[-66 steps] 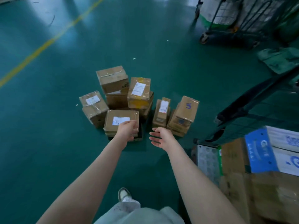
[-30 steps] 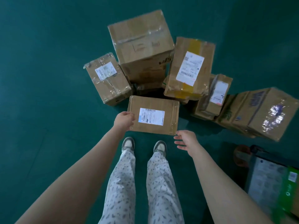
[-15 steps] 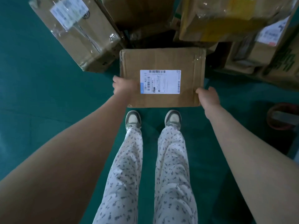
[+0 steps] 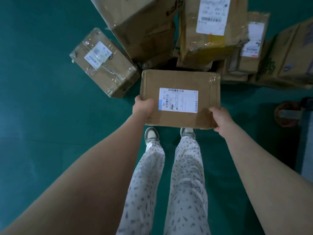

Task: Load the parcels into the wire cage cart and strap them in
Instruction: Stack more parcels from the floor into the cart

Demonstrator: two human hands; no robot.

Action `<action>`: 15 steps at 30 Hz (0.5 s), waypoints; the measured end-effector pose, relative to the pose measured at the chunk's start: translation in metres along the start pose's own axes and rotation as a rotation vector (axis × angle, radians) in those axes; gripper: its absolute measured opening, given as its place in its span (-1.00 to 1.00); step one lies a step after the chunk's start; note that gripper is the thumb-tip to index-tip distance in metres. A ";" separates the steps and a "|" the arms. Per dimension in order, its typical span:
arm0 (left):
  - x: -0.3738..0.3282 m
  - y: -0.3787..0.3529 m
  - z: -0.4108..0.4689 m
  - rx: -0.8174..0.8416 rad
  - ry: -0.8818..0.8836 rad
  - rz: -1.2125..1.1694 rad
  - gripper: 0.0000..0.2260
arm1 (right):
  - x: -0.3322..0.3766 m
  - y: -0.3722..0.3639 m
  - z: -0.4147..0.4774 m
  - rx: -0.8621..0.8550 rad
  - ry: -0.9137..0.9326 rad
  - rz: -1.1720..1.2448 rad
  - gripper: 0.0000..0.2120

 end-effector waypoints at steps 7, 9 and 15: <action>-0.049 0.007 -0.105 0.115 -0.160 0.008 -0.41 | -0.050 0.069 -0.080 -0.028 0.049 0.249 -0.60; -0.062 0.004 -0.135 0.169 -0.211 0.024 -0.34 | -0.069 0.090 -0.102 -0.037 0.027 0.351 -0.60; -0.099 -0.014 -0.203 0.279 -0.447 0.195 -0.28 | -0.111 0.150 -0.150 -0.040 0.037 0.602 -0.65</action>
Point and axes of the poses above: each hand's wrist, its own z-axis towards the middle knuckle, its own y-axis out of the back of the hand, x = y × z, the point moved 2 cm from there along z, towards the middle knuckle, and after that the axes turned 14 degrees about -y, right-handed, at the moved point
